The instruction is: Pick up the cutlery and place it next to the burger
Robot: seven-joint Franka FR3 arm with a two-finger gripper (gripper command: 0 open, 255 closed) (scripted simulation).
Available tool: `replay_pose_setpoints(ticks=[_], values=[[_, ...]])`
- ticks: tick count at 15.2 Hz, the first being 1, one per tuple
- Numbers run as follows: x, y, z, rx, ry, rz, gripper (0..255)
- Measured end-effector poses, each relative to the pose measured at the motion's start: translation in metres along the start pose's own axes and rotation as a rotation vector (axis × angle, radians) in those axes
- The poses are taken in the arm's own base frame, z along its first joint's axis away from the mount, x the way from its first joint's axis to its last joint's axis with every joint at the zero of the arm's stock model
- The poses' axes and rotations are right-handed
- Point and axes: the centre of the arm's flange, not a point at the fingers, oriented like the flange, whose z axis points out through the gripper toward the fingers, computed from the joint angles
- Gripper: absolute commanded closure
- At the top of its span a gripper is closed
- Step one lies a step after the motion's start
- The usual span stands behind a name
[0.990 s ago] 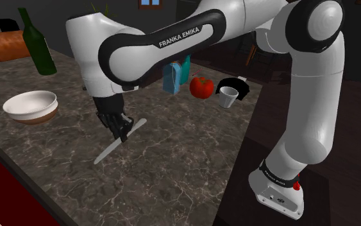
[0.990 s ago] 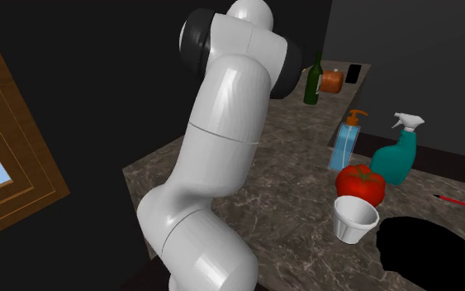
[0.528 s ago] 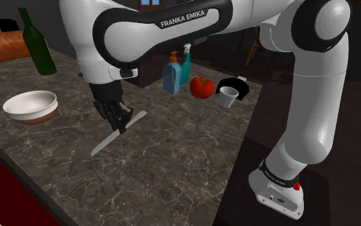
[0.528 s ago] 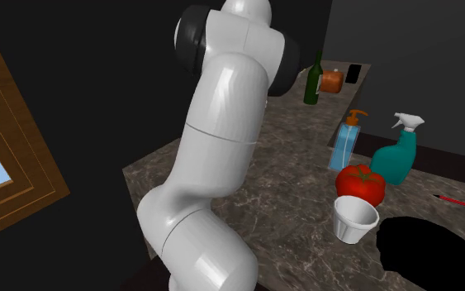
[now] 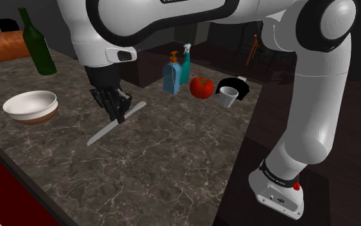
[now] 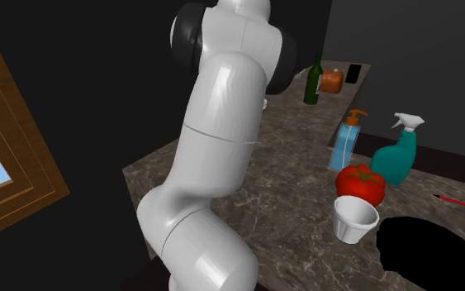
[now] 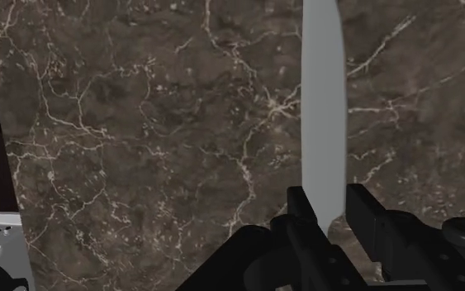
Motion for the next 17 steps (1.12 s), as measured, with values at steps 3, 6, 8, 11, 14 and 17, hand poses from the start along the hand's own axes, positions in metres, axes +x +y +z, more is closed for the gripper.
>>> replay_pose_setpoints(ticks=[3,6,8,11,14,17], values=[[-0.001,0.001,-0.016,0.0,0.0,0.0,255],[0.026,0.005,-0.02,0.0,0.001,0.0,255],[0.051,0.007,-0.021,0.0,0.001,0.001,255],[0.088,0.01,-0.021,-0.001,0.001,0.002,255],[0.131,0.016,-0.02,0.0,0.001,0.002,255],[0.171,0.016,-0.016,-0.001,0.001,0.002,255]])
